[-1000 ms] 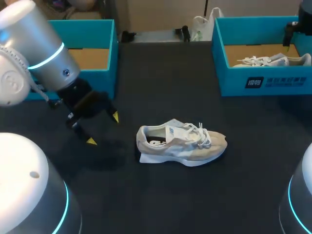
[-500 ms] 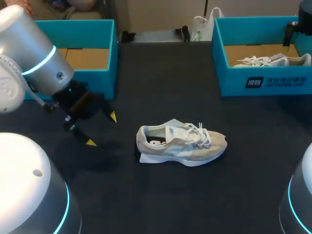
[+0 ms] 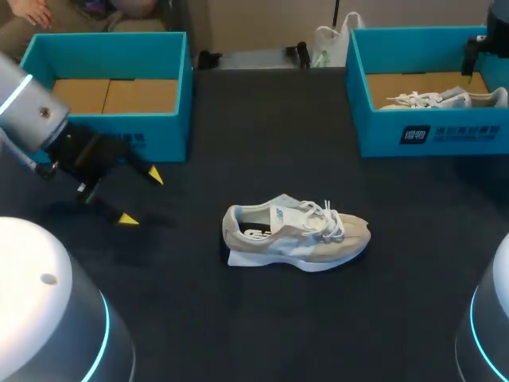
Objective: Take the shoe out of the shoebox, open the shoe tongue, remove and reinsert the insole, then place the shoe into the shoebox
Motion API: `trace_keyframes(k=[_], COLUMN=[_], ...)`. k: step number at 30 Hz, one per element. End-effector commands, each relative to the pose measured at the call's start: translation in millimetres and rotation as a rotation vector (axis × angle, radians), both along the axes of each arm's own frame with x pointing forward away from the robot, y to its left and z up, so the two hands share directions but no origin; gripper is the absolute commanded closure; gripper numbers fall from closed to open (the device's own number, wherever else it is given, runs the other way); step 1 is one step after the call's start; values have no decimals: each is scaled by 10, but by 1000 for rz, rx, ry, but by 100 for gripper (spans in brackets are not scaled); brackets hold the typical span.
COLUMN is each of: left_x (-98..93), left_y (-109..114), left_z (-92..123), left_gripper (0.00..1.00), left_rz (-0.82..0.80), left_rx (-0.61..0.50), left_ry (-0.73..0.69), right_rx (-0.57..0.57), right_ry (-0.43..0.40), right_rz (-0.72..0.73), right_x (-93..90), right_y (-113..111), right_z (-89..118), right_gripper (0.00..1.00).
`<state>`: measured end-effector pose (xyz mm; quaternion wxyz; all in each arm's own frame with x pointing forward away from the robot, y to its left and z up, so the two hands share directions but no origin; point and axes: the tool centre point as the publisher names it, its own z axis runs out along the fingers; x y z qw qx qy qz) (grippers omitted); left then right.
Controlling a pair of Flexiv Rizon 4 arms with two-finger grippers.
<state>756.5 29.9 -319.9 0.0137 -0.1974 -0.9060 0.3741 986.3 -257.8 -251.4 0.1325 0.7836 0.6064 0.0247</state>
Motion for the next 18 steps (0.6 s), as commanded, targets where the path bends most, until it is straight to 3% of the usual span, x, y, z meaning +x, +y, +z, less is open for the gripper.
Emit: trace_keyframes(k=[1,13,18], left_x=[-69,-150,-214], left_y=[85,44,19], left_z=[-76,-166,-318], left_gripper=[0,0,0], left_rz=[66,194,225], left_rx=[-50,-179,-258], left_ry=[22,101,131], right_rx=[0,0,0], right_ry=[-1,-1,-1], right_rz=[-1,-1,-1], right_x=[-4,-4,-4], right_y=[1,1,1], right_z=[2,2,2], right_gripper=[0,0,0])
